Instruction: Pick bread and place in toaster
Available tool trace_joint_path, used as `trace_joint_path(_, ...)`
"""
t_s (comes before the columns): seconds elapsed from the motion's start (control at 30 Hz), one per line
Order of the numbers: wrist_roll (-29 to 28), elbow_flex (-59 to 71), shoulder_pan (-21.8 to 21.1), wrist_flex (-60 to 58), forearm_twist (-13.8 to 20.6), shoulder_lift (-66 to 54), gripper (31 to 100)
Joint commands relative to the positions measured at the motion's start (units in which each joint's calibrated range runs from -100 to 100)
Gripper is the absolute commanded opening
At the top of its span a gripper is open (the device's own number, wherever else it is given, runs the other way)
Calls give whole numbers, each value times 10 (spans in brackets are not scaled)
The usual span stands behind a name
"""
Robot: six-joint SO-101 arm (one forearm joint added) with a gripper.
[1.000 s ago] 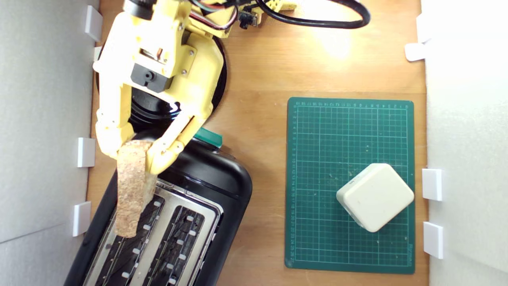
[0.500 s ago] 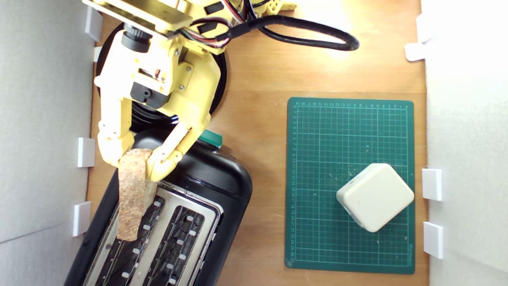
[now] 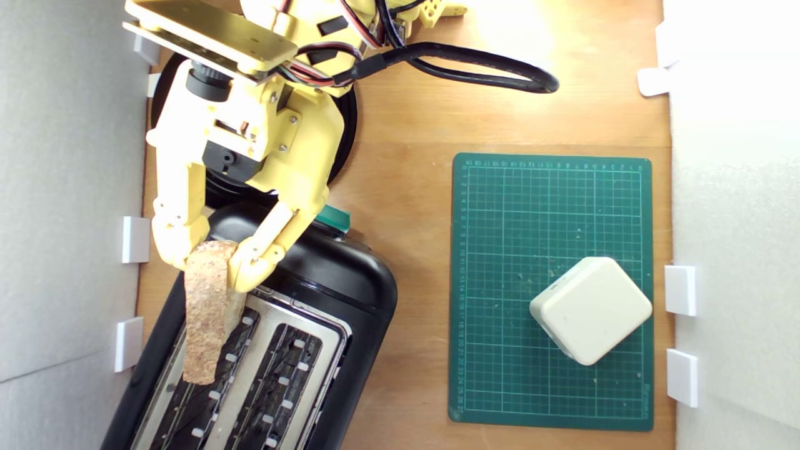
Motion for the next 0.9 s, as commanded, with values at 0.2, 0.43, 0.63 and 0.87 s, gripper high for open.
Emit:
trace_joint_path(0.2,-3,-61,2,-5,-2,31,571)
trace_joint_path(0.43,-3,-64,2,-5,3,58,571)
trace_joint_path(0.63,-3,-65,3,-5,3,81,571)
trace_joint_path(0.87,-3,-65,3,-5,2,107,571)
